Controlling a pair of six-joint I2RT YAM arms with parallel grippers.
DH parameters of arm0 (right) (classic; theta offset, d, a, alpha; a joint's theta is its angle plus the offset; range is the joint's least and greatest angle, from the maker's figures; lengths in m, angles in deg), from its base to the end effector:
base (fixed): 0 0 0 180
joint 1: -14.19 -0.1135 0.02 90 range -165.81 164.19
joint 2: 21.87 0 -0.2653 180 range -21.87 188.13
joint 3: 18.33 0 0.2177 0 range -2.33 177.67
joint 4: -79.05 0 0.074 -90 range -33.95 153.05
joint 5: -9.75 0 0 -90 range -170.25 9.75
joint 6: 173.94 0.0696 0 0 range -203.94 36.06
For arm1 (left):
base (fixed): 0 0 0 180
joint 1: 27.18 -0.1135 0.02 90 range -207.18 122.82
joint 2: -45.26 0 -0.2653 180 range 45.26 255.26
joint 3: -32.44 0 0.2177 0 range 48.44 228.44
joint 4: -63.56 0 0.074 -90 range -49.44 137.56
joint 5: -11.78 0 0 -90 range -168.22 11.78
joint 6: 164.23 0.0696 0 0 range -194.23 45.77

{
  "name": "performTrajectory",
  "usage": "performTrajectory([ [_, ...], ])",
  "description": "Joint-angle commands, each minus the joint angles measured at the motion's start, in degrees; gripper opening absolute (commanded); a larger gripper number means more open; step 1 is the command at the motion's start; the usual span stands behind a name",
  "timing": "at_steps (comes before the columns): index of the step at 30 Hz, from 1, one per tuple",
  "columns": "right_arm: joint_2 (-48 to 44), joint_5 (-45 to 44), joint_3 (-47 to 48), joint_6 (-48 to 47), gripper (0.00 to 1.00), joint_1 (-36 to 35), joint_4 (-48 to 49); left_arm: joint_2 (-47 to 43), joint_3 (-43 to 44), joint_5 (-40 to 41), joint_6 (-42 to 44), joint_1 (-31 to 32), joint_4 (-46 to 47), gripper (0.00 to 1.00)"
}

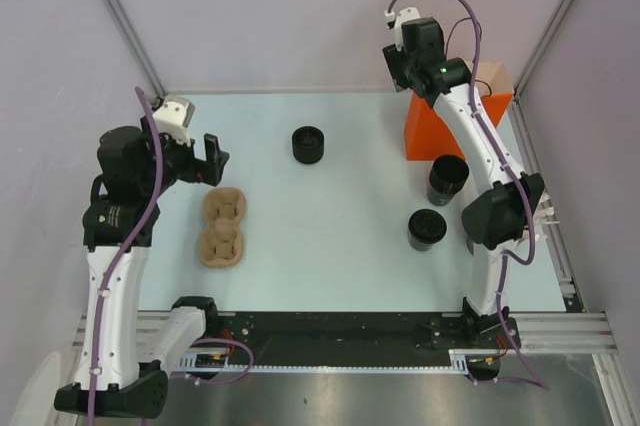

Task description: Pack the takeout coffee

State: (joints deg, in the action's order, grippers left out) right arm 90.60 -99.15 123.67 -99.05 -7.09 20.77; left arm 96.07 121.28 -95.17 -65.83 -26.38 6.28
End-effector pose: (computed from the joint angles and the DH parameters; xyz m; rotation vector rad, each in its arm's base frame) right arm 0.4121 0.1363 0.3987 -0.4470 2.0052 -0.2747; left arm 0.1563 -0.0225 0.4069 0.3501 1.8636 -0.1916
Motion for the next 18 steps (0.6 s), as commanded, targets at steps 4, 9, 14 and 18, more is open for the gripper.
performTrajectory([
  [4, 2.14, -3.43, 4.35, 4.39, 0.63, 1.06, -2.45, -0.8, -0.85, -1.51, -1.55, -0.62, 0.94, 1.0],
  [9, 4.25, -3.69, 4.26, 4.74, 0.62, 1.76, -3.33, -0.8, -0.94, -2.12, -1.46, -0.62, 1.02, 1.0],
  [14, 6.18, -2.46, 5.14, 5.44, 0.53, 2.47, -5.09, -0.62, -1.21, -2.56, -1.55, -2.2, 1.11, 1.0],
  [18, 7.15, -2.29, 6.19, 5.53, 0.5, 2.73, -5.53, -0.8, -1.38, -2.65, -1.55, -2.29, 1.2, 1.0],
])
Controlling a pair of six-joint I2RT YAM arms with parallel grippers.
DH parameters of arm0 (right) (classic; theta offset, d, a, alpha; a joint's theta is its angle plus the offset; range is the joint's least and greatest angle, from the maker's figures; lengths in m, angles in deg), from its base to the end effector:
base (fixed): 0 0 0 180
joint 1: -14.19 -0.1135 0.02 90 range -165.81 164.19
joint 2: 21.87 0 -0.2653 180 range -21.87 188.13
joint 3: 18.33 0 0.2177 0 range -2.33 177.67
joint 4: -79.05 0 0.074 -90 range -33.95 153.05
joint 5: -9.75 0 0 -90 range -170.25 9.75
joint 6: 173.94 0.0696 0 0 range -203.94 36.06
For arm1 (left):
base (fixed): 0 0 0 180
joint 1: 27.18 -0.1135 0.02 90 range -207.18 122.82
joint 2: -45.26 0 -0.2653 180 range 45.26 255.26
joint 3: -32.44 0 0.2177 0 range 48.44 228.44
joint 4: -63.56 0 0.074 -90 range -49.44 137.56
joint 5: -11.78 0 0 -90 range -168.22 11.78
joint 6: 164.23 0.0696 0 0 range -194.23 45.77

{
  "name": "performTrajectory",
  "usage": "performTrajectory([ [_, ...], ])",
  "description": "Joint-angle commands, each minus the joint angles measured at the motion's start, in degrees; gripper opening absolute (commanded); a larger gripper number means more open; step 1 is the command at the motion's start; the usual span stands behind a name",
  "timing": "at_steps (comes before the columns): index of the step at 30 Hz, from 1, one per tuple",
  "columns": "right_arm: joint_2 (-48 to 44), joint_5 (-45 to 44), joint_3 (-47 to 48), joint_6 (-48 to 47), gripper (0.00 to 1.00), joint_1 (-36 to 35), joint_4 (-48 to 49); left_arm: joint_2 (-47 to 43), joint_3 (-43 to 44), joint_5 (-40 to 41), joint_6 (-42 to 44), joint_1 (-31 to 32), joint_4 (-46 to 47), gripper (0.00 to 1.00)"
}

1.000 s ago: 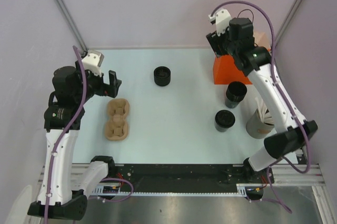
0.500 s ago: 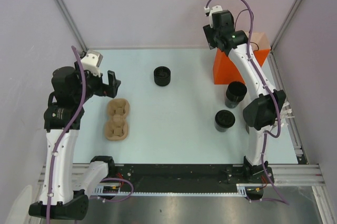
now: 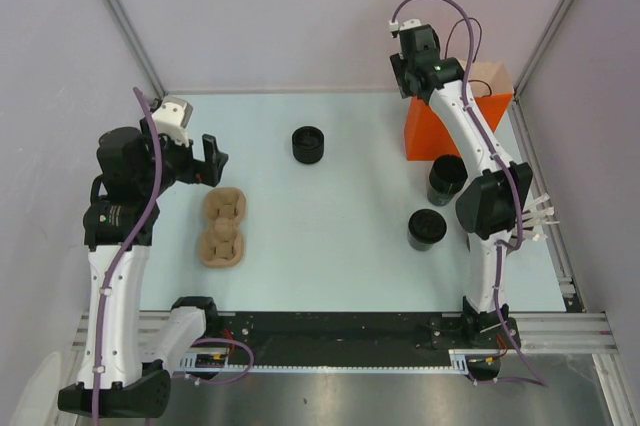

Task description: Pack the takeout coffee

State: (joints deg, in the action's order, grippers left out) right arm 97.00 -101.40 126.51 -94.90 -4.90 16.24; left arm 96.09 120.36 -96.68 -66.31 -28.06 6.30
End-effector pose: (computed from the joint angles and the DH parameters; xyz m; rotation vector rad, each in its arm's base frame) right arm 0.4382 0.1251 0.3579 -0.3673 2.1516 -0.3276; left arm 0.1578 -0.0196 0.4022 0.3313 1.8803 -0.2058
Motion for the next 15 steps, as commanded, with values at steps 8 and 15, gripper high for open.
performTrajectory([
  [8, 0.84, 0.49, 3.7, 1.56, 0.33, 0.64, -0.92, -1.08, -0.82, -1.84, -1.24, -1.14, 1.26, 1.0],
  [15, 1.01, 0.41, 3.7, 0.33, 0.11, 0.29, -0.92, -1.26, -0.99, -2.55, -1.51, -1.58, 1.44, 1.0],
])
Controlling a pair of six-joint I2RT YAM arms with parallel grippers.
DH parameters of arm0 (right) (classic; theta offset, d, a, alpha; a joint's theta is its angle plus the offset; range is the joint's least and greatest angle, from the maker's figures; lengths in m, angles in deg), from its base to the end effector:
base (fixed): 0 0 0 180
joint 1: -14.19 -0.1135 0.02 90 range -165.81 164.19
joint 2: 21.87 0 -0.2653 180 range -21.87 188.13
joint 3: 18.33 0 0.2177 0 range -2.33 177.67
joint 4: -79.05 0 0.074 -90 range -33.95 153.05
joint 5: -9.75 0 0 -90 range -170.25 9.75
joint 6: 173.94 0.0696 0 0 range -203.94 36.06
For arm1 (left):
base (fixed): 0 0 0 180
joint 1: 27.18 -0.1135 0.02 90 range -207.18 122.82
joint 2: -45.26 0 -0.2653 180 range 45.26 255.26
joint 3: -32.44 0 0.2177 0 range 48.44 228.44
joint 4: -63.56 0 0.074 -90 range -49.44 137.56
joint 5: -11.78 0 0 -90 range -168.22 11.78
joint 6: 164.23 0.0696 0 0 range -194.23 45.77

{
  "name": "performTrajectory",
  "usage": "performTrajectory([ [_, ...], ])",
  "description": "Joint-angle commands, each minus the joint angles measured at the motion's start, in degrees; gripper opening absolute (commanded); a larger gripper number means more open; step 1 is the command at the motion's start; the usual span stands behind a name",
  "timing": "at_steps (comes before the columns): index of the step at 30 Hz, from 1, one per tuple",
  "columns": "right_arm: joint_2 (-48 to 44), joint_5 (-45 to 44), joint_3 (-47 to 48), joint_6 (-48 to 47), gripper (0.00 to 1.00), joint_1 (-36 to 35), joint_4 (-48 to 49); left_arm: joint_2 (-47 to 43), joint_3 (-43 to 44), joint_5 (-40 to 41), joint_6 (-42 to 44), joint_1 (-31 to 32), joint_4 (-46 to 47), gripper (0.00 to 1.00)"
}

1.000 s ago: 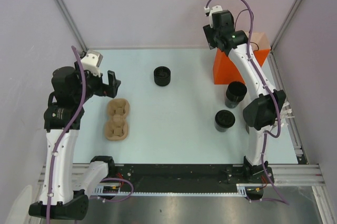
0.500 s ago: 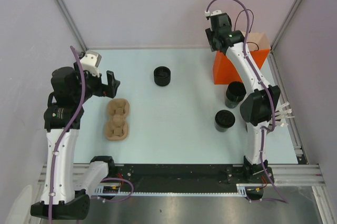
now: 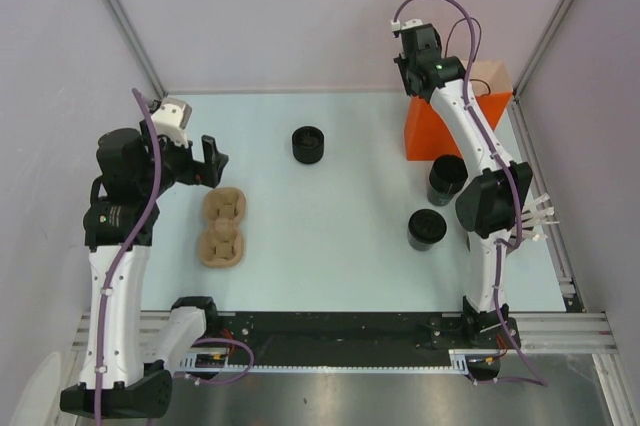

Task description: Pack the takeout coffee

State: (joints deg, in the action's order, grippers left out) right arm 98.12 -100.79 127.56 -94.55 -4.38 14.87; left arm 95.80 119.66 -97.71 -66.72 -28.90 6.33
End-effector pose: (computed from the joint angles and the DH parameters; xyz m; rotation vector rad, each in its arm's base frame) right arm 0.4416 0.1226 0.3522 -0.3672 2.1777 -0.3236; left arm 0.1573 -0.0185 0.3994 0.3219 1.8869 -0.2194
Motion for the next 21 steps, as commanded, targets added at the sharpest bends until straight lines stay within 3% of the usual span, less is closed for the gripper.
performTrajectory([
  [1, -0.1, -0.38, 2.74, -0.37, 0.07, -0.33, 0.55, -0.97, -0.29, -1.69, -1.0, -0.92, 1.33, 1.0],
  [4, -0.36, -1.0, 2.57, -1.6, 0.0, -1.12, 0.46, -0.97, -0.29, -1.96, -1.09, -1.1, 1.33, 1.0],
  [21, -10.9, 2.43, -8.68, -7.23, 0.0, -10.17, 0.37, -1.24, -0.56, -3.1, -1.36, -1.97, 1.51, 1.0],
])
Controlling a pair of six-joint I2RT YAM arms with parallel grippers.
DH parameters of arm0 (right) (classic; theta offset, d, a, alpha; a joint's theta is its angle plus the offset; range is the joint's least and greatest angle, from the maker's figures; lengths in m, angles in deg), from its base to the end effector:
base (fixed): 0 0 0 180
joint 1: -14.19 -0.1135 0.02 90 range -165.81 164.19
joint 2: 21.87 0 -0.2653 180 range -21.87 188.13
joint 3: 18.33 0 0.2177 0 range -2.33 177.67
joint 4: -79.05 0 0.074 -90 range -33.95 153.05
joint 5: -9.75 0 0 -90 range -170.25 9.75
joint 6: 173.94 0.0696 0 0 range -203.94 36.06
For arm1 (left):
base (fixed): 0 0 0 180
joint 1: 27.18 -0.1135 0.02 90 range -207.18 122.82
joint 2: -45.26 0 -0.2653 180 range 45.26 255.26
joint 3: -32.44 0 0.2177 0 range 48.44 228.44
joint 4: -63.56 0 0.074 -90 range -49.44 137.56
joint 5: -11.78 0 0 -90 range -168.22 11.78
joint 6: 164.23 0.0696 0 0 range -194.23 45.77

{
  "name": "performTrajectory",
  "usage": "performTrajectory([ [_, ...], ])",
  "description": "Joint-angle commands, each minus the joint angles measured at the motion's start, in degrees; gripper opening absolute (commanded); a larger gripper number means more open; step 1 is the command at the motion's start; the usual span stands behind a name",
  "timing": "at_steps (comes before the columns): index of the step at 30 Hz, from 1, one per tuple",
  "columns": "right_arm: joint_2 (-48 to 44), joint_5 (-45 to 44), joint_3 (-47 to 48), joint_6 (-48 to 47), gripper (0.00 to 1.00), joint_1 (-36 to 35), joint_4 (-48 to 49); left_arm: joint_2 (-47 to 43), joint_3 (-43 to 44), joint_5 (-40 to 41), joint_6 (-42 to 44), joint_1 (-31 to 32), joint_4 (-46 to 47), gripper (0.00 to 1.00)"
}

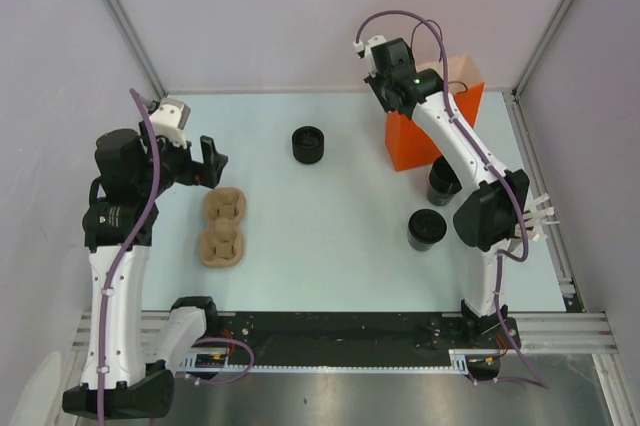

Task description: Pack the takeout coffee

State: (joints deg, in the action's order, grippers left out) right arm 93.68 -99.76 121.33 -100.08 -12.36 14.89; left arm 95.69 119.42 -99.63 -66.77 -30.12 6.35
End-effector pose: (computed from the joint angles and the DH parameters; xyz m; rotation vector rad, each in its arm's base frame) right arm 0.4040 0.1759 0.3520 -0.6456 2.1427 -0.2877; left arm 0.1569 -0.0174 0.3987 0.3226 1.8852 -0.2382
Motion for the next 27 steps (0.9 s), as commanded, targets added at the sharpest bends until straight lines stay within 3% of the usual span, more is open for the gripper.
performTrajectory([
  [1, -7.0, 1.49, -3.15, -2.14, 0.0, -2.72, 0.35, -1.13, -0.32, -1.35, -1.31, -0.75, 1.57, 1.0],
  [16, -17.81, 11.5, -12.45, -5.04, 0.0, -12.65, -1.85, -1.48, -0.58, -2.67, -1.93, -1.72, 1.75, 1.0],
  [27, -23.0, 11.16, -20.74, -5.04, 0.0, -25.47, 1.05, -1.83, -0.84, -3.73, -2.28, -2.77, 2.01, 1.0],
])
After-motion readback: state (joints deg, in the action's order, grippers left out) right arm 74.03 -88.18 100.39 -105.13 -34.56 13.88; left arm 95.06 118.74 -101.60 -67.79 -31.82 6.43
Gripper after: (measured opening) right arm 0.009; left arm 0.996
